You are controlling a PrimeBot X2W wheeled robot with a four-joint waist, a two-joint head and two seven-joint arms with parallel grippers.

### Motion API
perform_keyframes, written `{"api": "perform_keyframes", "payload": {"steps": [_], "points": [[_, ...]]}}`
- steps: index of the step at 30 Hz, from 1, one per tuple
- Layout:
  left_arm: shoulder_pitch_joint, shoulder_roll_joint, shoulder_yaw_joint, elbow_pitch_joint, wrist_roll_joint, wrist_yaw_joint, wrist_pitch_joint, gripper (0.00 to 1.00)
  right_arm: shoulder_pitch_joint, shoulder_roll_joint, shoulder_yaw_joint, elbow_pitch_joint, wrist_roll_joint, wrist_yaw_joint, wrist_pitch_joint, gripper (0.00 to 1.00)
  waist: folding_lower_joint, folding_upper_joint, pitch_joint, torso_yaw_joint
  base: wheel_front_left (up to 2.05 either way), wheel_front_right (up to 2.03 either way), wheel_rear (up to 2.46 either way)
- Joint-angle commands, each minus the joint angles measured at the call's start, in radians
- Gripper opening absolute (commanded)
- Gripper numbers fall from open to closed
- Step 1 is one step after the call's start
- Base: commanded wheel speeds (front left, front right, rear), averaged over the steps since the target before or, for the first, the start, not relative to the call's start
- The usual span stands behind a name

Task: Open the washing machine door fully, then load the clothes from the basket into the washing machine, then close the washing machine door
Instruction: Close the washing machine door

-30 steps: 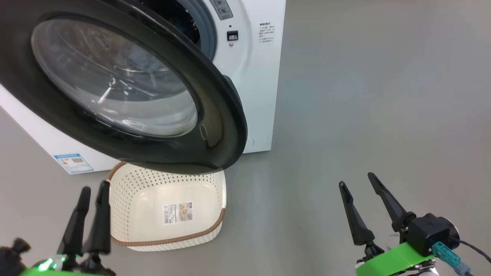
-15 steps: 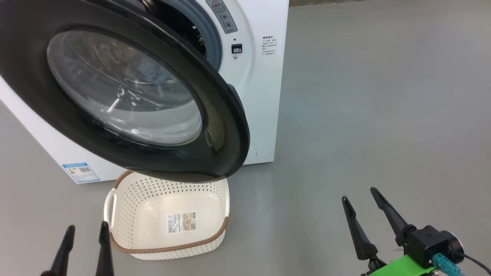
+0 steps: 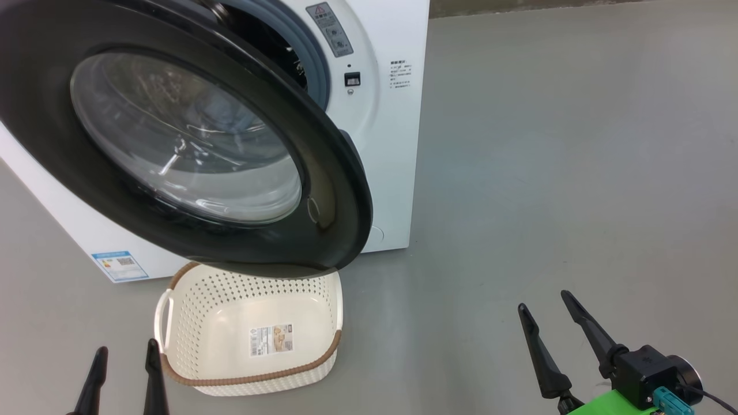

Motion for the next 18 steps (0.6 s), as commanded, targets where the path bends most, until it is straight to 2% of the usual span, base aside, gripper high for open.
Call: {"api": "perform_keyframes", "payload": {"steps": [1,15,17,18], "points": [[-0.018,0.009,0.032,-0.019,0.009,0.011,-0.011,1.00,-0.016,-0.002,0.023,-0.029,-0.010,0.002,-0.001,1.00,0.0000,0.0000,0.000,-0.001,0.00,0.00,0.00],[-0.020,0.008,0.018,-0.016,0.008,0.023,0.000,1.00,-0.008,0.001,0.021,-0.036,-0.009,0.002,0.004,1.00,0.0000,0.0000,-0.009,0.007,0.00,0.00,0.00],[-0.021,0.007,0.015,-0.014,0.009,0.026,0.000,1.00,-0.009,0.002,0.016,-0.036,-0.003,0.002,0.004,0.00,0.0000,0.0000,-0.010,0.010,0.00,0.00,0.00],[-0.022,0.007,0.014,-0.013,0.009,0.026,0.001,1.00,-0.008,0.002,0.017,-0.036,0.001,0.002,0.007,0.00,0.0000,0.0000,-0.010,0.011,0.00,0.00,0.00]]}}
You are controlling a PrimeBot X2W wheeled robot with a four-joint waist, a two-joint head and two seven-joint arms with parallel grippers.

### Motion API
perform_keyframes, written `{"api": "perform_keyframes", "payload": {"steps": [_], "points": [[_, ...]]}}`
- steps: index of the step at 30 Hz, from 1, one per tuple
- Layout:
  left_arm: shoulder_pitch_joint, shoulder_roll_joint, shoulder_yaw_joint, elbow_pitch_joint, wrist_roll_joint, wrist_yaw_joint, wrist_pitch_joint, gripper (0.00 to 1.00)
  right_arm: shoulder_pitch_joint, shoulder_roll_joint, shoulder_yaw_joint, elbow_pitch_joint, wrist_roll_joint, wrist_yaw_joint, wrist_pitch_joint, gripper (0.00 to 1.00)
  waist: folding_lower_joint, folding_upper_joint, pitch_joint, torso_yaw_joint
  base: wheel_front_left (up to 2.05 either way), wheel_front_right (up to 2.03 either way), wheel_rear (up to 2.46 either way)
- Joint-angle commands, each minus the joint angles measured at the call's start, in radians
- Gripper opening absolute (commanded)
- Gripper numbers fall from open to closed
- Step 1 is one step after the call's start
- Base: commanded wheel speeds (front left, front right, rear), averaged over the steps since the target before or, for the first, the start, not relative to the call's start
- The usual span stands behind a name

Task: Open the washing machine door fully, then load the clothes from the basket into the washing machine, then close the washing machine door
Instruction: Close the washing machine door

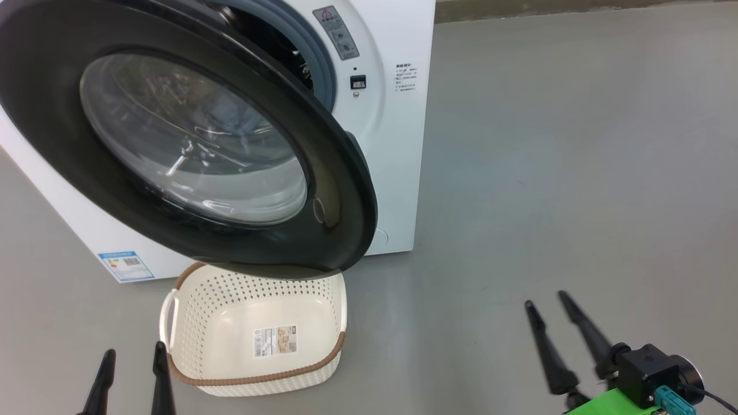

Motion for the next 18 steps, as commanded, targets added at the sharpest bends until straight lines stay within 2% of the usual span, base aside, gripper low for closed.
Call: {"api": "perform_keyframes", "payload": {"steps": [1,13,18], "points": [[-0.023,0.010,0.032,-0.018,0.010,0.012,-0.002,1.00,-0.009,-0.002,0.023,-0.029,0.001,0.002,0.004,0.00,0.0000,0.0000,0.000,0.002,0.00,0.00,0.00],[-0.043,0.015,0.014,-0.015,0.022,0.017,-0.005,1.00,-0.027,-0.009,0.024,-0.015,-0.003,0.002,0.016,0.00,0.0000,0.0000,0.017,0.023,0.00,0.00,0.00],[-0.068,0.011,-0.005,-0.002,0.024,0.007,-0.010,1.00,-0.085,-0.038,0.003,0.046,0.000,0.002,0.028,0.00,0.0000,0.0000,0.025,0.069,0.00,0.00,0.00]]}}
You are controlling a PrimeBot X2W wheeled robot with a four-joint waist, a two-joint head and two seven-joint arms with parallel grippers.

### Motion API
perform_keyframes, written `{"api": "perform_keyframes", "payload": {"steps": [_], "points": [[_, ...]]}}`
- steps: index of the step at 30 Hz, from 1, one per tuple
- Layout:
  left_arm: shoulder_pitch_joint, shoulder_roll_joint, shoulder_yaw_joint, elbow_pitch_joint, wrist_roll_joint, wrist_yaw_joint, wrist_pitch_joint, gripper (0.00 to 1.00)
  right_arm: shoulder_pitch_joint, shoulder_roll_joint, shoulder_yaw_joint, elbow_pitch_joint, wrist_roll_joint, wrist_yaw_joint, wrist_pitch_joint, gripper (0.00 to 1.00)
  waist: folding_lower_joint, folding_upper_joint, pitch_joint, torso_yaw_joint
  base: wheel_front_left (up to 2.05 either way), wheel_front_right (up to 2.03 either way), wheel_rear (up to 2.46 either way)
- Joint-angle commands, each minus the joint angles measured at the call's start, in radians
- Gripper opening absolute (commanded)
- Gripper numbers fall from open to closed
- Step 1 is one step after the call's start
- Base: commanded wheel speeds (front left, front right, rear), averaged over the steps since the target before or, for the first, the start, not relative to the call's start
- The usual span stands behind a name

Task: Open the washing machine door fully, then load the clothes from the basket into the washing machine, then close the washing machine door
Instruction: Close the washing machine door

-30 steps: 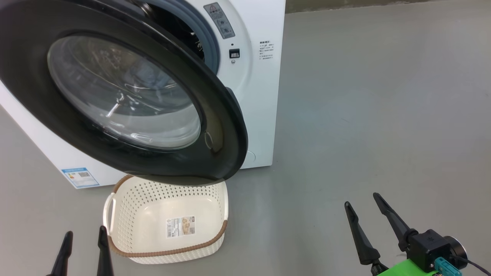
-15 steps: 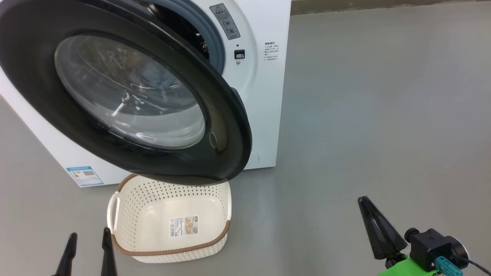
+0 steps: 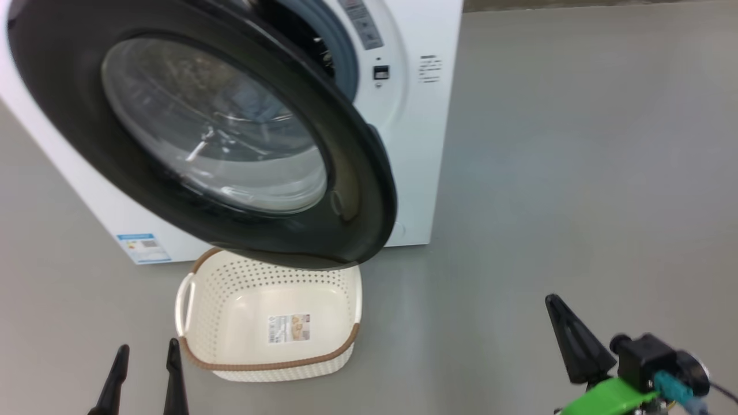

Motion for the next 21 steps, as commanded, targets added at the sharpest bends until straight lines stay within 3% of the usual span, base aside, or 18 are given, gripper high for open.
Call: {"api": "perform_keyframes", "payload": {"steps": [1,16,21], "points": [[-0.048,0.011,0.032,-0.018,0.004,-0.002,-0.009,1.00,-0.049,-0.013,0.017,-0.019,0.000,0.002,0.002,0.00,0.0000,0.0000,0.003,0.020,0.00,0.00,0.00],[-0.091,-0.011,0.013,0.020,-0.005,-0.018,-0.035,1.00,-0.400,-0.094,-0.049,0.273,0.016,0.002,-0.044,0.00,0.0000,0.0000,0.026,0.156,0.00,0.00,0.00],[-0.106,-0.015,0.017,0.029,-0.006,-0.020,-0.042,1.00,-0.522,-0.094,-0.069,0.307,0.019,0.002,-0.076,0.00,0.0000,0.0000,0.038,0.180,0.00,0.00,0.00]]}}
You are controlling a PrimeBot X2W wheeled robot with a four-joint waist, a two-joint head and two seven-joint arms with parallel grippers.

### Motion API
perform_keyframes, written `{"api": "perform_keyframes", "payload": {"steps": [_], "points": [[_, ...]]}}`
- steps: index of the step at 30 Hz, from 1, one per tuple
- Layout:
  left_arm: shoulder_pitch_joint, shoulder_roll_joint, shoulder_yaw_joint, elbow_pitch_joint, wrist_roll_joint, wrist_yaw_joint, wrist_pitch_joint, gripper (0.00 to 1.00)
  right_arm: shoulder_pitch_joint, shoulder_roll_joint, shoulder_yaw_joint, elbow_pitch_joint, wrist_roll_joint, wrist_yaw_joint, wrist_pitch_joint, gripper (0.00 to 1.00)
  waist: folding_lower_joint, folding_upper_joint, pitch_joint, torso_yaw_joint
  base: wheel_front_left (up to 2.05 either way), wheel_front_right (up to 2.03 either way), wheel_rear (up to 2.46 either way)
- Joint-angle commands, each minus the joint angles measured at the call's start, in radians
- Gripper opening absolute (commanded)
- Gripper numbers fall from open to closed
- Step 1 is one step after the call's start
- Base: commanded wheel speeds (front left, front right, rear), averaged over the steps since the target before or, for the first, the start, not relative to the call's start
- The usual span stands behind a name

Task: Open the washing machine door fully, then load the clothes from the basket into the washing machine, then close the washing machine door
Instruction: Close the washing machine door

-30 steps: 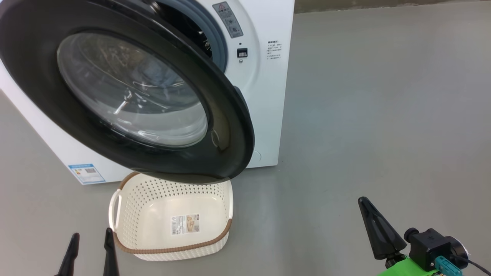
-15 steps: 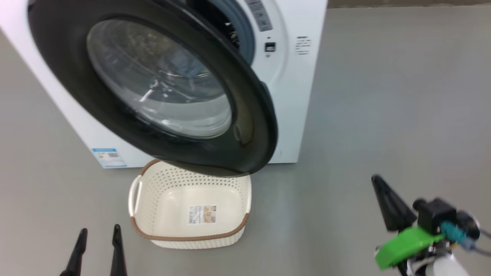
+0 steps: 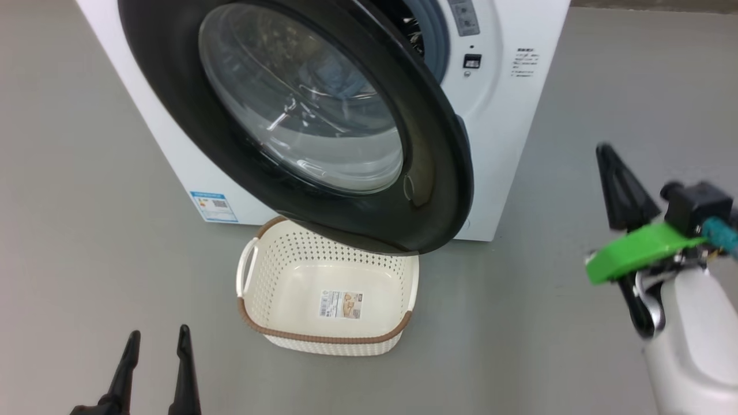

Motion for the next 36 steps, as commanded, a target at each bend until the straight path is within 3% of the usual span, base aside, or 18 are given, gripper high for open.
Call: {"api": "perform_keyframes", "payload": {"steps": [1,5,10,14,18,23,28,36], "points": [[-0.051,0.008,0.037,-0.017,-0.004,-0.004,-0.014,1.00,-0.068,-0.001,0.018,-0.033,0.003,0.002,-0.016,0.00,0.0000,0.0000,0.013,0.015,0.00,0.00,0.00],[-0.057,0.004,0.042,-0.013,-0.004,-0.002,-0.019,1.00,-0.154,0.007,0.037,-0.103,-0.005,0.002,-0.026,0.00,0.0000,0.0000,0.023,0.021,0.00,0.00,0.00],[-0.063,0.003,0.050,-0.015,-0.002,-0.001,-0.023,1.00,-0.218,0.033,0.094,-0.281,-0.020,0.002,-0.006,0.00,0.0000,0.0000,0.030,0.024,0.00,0.00,0.00],[-0.069,0.002,0.056,-0.018,0.000,-0.001,-0.025,1.00,-0.222,0.054,0.177,-0.422,-0.019,0.002,0.060,0.00,0.0000,0.0000,0.038,0.025,0.00,0.00,0.00],[-0.075,-0.003,0.059,-0.018,0.002,-0.001,-0.027,1.00,-0.196,0.062,0.273,-0.481,0.004,0.002,0.139,0.00,0.0000,0.0000,0.044,0.028,0.00,0.00,0.00],[-0.085,-0.012,0.060,-0.014,0.006,-0.007,-0.028,1.00,-0.146,0.058,0.383,-0.441,0.053,0.002,0.216,0.00,0.0000,0.0000,0.047,0.040,0.00,0.00,0.00],[-0.087,-0.018,0.060,-0.010,0.010,-0.010,-0.029,1.00,-0.117,0.054,0.430,-0.364,0.088,0.002,0.246,0.00,0.0000,0.0000,0.048,0.048,0.00,0.00,0.00],[-0.094,-0.029,0.065,-0.010,0.020,-0.018,-0.030,1.00,-0.143,0.026,0.508,-0.180,0.124,0.002,0.230,0.00,0.0000,0.0000,0.064,0.054,0.00,0.00,0.00]]}}
